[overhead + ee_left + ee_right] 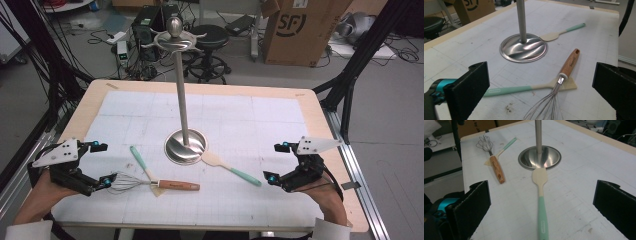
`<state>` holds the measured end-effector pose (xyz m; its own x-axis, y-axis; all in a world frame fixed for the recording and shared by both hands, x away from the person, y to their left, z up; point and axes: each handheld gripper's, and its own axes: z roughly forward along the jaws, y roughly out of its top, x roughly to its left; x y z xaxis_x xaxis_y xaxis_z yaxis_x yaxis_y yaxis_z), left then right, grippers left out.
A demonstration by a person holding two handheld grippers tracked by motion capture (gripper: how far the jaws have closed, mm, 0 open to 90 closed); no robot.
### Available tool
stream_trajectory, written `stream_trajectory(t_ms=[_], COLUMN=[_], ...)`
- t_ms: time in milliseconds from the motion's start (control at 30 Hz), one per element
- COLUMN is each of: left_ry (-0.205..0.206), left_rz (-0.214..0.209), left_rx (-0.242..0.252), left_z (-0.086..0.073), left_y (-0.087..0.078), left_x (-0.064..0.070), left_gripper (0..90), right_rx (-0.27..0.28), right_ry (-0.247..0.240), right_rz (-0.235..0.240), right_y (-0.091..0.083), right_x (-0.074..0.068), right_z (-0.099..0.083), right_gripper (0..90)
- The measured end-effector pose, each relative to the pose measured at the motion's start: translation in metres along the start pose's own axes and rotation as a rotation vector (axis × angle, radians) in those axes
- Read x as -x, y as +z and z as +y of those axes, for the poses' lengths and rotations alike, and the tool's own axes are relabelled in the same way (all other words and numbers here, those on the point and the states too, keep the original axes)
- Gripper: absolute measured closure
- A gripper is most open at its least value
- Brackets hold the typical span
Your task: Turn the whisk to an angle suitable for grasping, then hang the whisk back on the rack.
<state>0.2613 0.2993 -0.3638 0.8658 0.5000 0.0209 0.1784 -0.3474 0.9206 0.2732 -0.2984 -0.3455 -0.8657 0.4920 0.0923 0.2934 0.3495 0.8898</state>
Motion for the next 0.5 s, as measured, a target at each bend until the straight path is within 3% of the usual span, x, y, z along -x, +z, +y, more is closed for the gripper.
stream_trajectory(t_ms=[167,500], left_ry=[0.001,0.006], left_rz=[0.001,0.002], left_rx=[-0.007,0.010], left_z=[-0.001,0.010], left_y=[0.000,0.000], left_x=[0.001,0.001], left_gripper=[1.7,1.6], right_rx=[0.033,0.033], right_ry=[0.006,0.005], right_rz=[-0.001,0.002], right_y=[-0.006,-0.007], right_x=[0.000,-0.001], right_z=[0.000,-0.003], right_gripper=[0.1,0.1])
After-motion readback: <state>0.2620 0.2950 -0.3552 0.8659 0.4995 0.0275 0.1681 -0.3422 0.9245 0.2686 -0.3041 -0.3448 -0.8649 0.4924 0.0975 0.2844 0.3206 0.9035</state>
